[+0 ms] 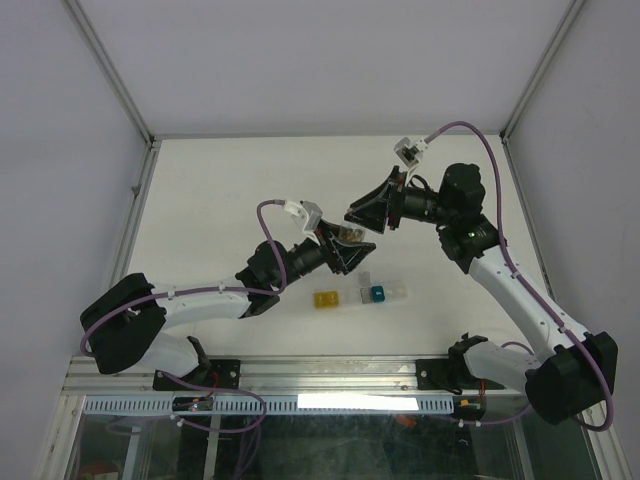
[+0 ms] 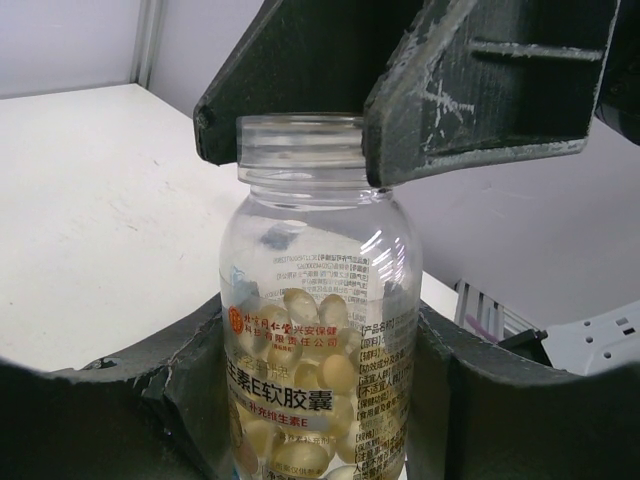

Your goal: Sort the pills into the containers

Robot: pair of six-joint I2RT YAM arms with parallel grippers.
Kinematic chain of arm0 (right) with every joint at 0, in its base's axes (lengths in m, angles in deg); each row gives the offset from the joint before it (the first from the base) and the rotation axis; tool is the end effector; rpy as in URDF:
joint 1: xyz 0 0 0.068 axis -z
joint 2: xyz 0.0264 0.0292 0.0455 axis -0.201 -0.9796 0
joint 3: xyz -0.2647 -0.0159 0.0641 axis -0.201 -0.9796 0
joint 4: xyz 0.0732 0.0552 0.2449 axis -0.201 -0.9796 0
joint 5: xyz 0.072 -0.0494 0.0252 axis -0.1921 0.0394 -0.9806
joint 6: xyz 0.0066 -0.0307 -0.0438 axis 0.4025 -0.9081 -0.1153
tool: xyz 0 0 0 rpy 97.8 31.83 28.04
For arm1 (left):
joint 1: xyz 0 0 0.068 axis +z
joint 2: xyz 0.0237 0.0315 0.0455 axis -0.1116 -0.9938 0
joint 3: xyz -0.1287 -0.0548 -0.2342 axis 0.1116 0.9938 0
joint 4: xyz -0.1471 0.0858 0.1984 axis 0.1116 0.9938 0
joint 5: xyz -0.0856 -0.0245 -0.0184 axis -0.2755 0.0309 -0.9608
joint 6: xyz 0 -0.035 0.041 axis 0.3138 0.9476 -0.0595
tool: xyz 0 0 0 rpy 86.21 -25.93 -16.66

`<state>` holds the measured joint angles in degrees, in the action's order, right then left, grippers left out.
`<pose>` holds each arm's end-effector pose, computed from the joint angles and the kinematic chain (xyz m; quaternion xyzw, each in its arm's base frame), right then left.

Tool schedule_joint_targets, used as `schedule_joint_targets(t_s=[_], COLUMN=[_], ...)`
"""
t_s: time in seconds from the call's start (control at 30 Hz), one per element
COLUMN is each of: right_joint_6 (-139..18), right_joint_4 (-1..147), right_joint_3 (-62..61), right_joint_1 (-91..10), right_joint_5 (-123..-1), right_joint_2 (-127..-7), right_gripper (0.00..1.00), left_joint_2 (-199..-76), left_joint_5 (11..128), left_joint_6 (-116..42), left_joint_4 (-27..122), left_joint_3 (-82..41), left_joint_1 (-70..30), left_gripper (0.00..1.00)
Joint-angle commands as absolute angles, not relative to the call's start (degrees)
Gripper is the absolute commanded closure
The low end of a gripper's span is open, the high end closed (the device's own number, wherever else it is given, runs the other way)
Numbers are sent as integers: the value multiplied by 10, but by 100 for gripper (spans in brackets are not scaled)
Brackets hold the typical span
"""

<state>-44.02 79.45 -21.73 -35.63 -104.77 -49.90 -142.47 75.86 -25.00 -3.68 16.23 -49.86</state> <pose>0.2187 0.1278 0.3645 -0.2993 0.6555 0.5338 0.4425 0.1654 -0.2496 0.2621 0.1958 0.6201 -0.4937 0.5775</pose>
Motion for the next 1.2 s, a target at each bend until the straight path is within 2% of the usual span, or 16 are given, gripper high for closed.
schedule_joint_targets(t_s=[0.0,0.1,0.23,0.3,0.4,0.47,0.57,0.67,0.8,0.93,1.03,1.07,1.17], right_joint_6=[-428,-437,-456,-475,-503,-503,-446,-372,-346,-340,-367,-395,-577], right_joint_4=[832,826,816,806,809,862,1006,1177,1247,1243,1177,1126,850], right_joint_3=[-211,-209,-199,-189,-185,-200,-231,-240,-223,-208,-192,-182,-107], right_joint_1=[-359,-359,-359,-359,-359,-359,-359,-356,-356,-356,-356,-355,-342], right_joint_5=[-1061,-1059,-1086,-1106,-1153,-1202,-1268,-1306,-1343,-1388,-1409,-1395,-1297], right_joint_2=[-493,-493,-490,-488,-486,-480,-478,-487,-498,-501,-498,-491,-463], right_gripper=[51,58,88,98,100,100,100,100,100,100,100,90,17], left_joint_2=[-1425,-1426,-1423,-1422,-1427,-1437,-1477,-1526,-1594,-1624,-1635,-1635,-1628], left_joint_5=[765,763,747,712,577,459,283,164,110,72,55,56,75], left_joint_6=[-236,-233,-233,-242,-242,-228,-166,-54,112,168,179,175,132], left_joint_4=[-69,-69,-64,-55,-75,-103,-196,-321,-491,-503,-503,-503,-494], left_joint_3=[132,131,129,127,124,119,89,47,-19,-80,-107,-109,-89], left_joint_1=[-501,-500,-500,-497,-466,-436,-397,-383,-375,-375,-374,-374,-369], left_gripper=[100,100,100,100,100,100,100,100,100,100,100,100,100])
